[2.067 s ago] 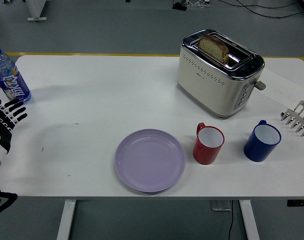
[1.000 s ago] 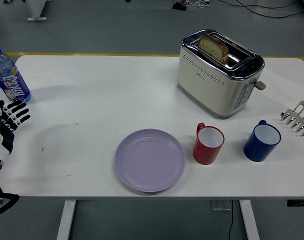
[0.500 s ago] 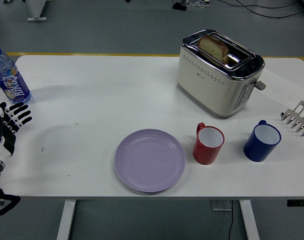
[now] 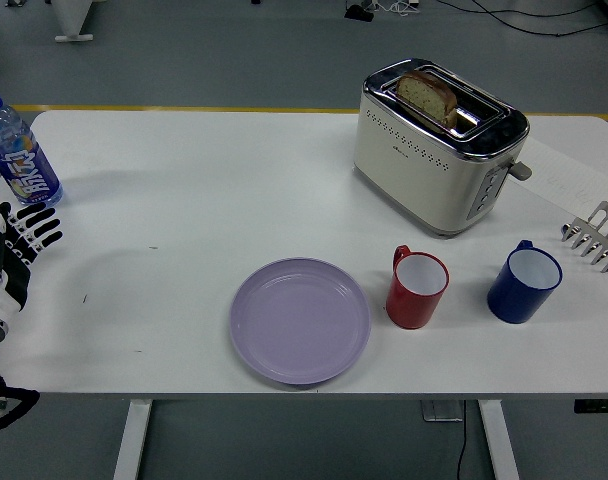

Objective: Push plate across desktop

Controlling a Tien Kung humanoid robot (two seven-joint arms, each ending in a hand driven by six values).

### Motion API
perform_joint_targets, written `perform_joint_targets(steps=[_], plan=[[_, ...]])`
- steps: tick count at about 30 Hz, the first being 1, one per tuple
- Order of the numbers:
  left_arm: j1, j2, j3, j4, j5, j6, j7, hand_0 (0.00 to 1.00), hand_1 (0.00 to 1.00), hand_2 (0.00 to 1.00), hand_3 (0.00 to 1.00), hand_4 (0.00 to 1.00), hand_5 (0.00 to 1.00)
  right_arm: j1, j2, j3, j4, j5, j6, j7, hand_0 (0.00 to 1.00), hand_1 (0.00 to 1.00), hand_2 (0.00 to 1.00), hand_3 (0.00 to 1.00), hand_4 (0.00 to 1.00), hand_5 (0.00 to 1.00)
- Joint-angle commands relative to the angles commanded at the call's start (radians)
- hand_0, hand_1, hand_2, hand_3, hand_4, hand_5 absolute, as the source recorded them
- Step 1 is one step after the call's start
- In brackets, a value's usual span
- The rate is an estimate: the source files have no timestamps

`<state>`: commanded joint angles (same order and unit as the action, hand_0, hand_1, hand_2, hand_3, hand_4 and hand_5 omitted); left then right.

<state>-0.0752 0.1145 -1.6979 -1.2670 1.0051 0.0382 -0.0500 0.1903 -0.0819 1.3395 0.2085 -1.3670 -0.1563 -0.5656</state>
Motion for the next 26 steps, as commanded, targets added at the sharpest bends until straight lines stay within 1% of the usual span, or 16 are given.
perform_joint_targets(steps=[26], plan=[[-0.003,0.000,-0.011,0.000,-0.003,-0.001,-0.002,0.672,0.700,0.683,0.583,0.527,0.998,0.005,0.000,0.000,-0.001,0.003,-0.001,0.001,0.566,0.557,0.694,0.613,0.344,0.316]])
